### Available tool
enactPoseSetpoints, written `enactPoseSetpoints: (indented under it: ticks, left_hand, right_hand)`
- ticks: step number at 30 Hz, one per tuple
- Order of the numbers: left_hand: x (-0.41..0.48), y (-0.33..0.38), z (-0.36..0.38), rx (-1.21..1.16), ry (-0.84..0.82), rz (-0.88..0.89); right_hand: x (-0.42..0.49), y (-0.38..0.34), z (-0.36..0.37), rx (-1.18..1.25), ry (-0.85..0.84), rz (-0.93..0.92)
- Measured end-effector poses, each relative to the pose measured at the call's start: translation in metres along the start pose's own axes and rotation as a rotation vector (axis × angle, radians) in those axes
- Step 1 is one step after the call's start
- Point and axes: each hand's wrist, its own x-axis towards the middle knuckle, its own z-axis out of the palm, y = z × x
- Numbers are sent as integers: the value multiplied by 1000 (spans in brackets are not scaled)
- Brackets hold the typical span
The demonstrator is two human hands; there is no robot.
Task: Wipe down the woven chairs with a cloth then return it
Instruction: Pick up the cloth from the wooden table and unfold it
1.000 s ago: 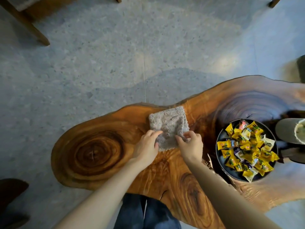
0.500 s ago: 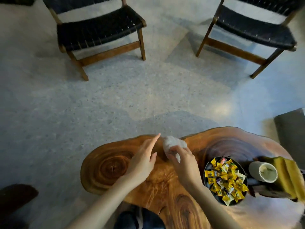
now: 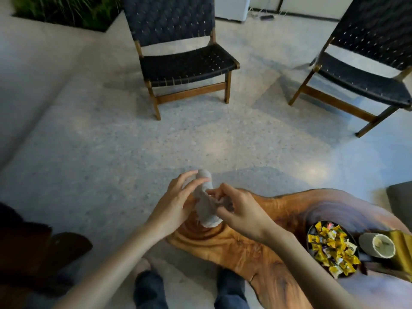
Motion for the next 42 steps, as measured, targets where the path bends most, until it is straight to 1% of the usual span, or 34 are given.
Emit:
enactPoseSetpoints:
  ticks: [2, 6, 9, 12, 14, 18, 22, 25, 28, 32, 38, 42]
  left_hand:
    - [-16, -26, -24, -16, -42, -1]
    - [-44, -71, -70, 28, -157, -33]
    - [-56, -98, -101, 24, -161, -18]
    - [-55, -116, -126, -40, -180, -21]
    - [-46, -122, -140, -66, -194, -58]
    - [-10, -133, -159, -48, -185, -76]
    - [41, -143, -177, 14, -227, -50]
    - [92, -155, -194, 163, -268, -9]
    - [153, -171, -212, 246, -293, 7]
    - [243, -176, -236, 321, -321, 10]
    - [384, -148, -244, 304, -325, 92]
    - [475, -114, -226, 329, -261, 155]
  right_hand:
    - [13, -23, 24, 15, 8, 17]
    - [40, -62, 70, 45, 57, 78]
    - [59, -80, 93, 67, 126, 125]
    - [77, -89, 105, 43, 178, 197]
    - [90, -92, 107, 18, 205, 229]
    - [118, -91, 99, 28, 275, 266]
    - [154, -79, 80, 47, 394, 313]
    - [189, -66, 60, 67, 480, 347]
    - [233, -48, 32, 90, 554, 364]
    - [285, -23, -19, 92, 563, 410]
    - [334, 5, -111, 91, 628, 507]
    - [350, 30, -174, 134, 742, 575]
